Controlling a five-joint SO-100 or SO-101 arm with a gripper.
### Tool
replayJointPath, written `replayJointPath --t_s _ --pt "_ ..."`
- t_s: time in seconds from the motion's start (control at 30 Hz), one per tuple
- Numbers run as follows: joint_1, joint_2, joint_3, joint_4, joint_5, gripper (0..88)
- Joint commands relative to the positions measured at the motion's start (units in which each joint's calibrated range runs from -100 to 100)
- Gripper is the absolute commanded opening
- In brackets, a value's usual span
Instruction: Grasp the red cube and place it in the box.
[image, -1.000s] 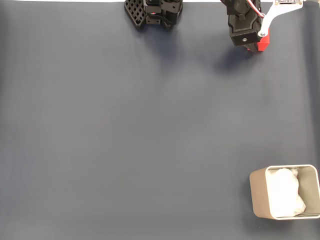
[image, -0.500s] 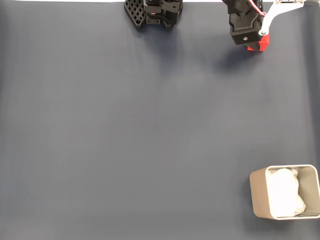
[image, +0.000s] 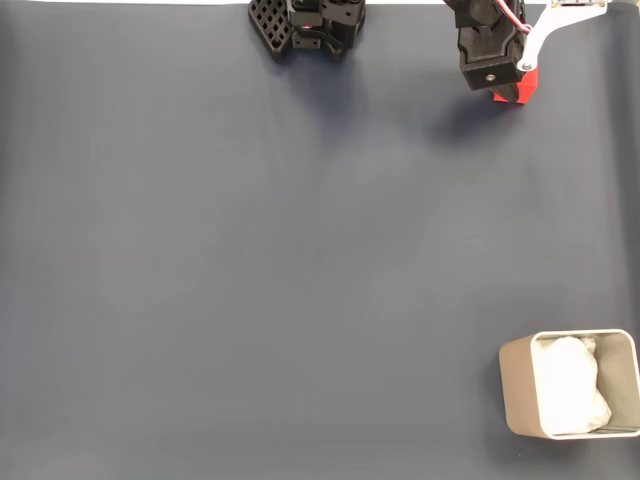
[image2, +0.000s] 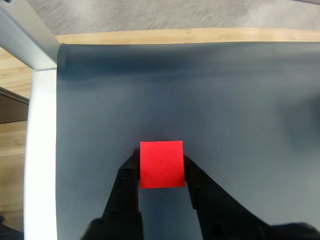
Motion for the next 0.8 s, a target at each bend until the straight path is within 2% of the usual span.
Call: replayJointPath --t_s 0.0,0.47,0.77 --pt "-0.4 -1.0 -1.3 0.8 0.5 10.3" --pt "-0.1 -2.1 -5.7 6.0 -0.2 5.1" --pt "7.0 -5.0 -15.1 13.8 -0.7 4.4"
